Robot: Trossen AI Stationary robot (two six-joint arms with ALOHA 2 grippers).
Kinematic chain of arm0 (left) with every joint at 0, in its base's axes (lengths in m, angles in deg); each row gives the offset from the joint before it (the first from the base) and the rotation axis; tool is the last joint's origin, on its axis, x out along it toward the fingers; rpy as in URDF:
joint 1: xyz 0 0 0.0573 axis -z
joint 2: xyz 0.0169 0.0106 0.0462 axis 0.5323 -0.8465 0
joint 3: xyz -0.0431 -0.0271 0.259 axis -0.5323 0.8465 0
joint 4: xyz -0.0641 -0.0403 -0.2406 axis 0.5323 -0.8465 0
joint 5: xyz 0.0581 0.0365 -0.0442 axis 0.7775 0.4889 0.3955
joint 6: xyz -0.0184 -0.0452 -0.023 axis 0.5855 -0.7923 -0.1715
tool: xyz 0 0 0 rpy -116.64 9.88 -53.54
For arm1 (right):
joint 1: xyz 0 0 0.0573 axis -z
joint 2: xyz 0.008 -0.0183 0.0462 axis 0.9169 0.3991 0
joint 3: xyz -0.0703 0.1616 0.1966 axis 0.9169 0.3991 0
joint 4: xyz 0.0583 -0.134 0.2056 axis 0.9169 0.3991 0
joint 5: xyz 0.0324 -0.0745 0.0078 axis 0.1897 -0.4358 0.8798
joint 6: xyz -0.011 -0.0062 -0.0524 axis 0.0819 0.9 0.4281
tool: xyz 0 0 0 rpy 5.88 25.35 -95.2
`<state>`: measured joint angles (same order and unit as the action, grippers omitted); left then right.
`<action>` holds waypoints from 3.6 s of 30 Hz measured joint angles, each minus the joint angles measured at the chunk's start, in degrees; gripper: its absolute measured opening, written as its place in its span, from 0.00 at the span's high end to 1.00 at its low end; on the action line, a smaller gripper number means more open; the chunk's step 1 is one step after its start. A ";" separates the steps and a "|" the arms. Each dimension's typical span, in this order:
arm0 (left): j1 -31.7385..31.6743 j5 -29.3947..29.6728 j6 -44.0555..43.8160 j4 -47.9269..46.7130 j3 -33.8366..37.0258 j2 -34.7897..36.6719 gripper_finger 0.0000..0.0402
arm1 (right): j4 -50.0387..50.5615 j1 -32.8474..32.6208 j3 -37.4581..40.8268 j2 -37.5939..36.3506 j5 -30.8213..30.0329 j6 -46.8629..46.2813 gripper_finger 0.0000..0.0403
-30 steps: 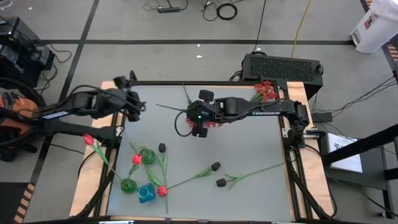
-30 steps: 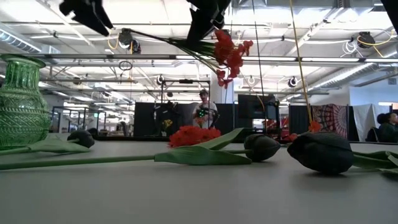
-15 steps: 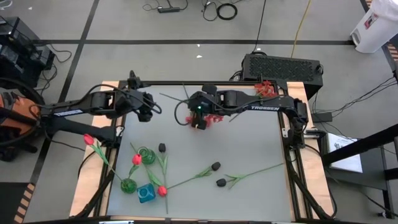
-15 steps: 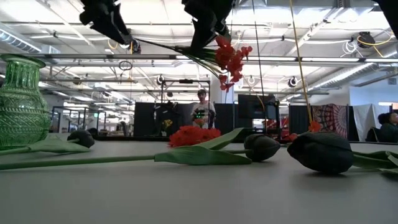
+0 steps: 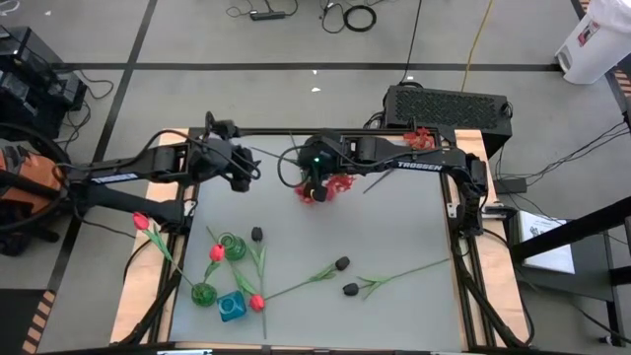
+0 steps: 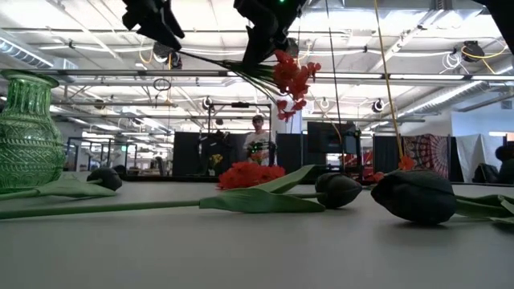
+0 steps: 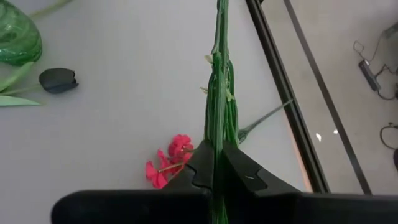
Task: Sort flowers into vase by color
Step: Put the bottom orange flowers into the top green vase
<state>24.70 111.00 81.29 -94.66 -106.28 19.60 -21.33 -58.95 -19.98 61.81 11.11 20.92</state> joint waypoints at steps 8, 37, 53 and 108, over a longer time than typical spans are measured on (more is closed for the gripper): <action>0.00 -2.94 -0.02 3.81 0.02 -3.61 0.06 | -2.28 0.00 -0.02 0.00 0.00 0.57 0.98; 0.00 -1.49 -0.65 7.26 0.02 -10.05 0.06 | -4.08 -2.14 -0.02 0.00 0.02 0.75 0.98; 0.07 -7.74 -0.66 9.28 0.02 -10.05 0.06 | -4.73 -2.19 -0.02 0.00 0.00 0.77 0.98; 0.11 -4.39 -0.67 4.12 0.04 -10.05 0.97 | -8.10 -3.45 -0.07 0.00 -6.10 5.45 0.69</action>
<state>24.81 106.62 80.62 -90.54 -106.23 9.55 -29.43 -62.40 -20.05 61.81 5.01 26.38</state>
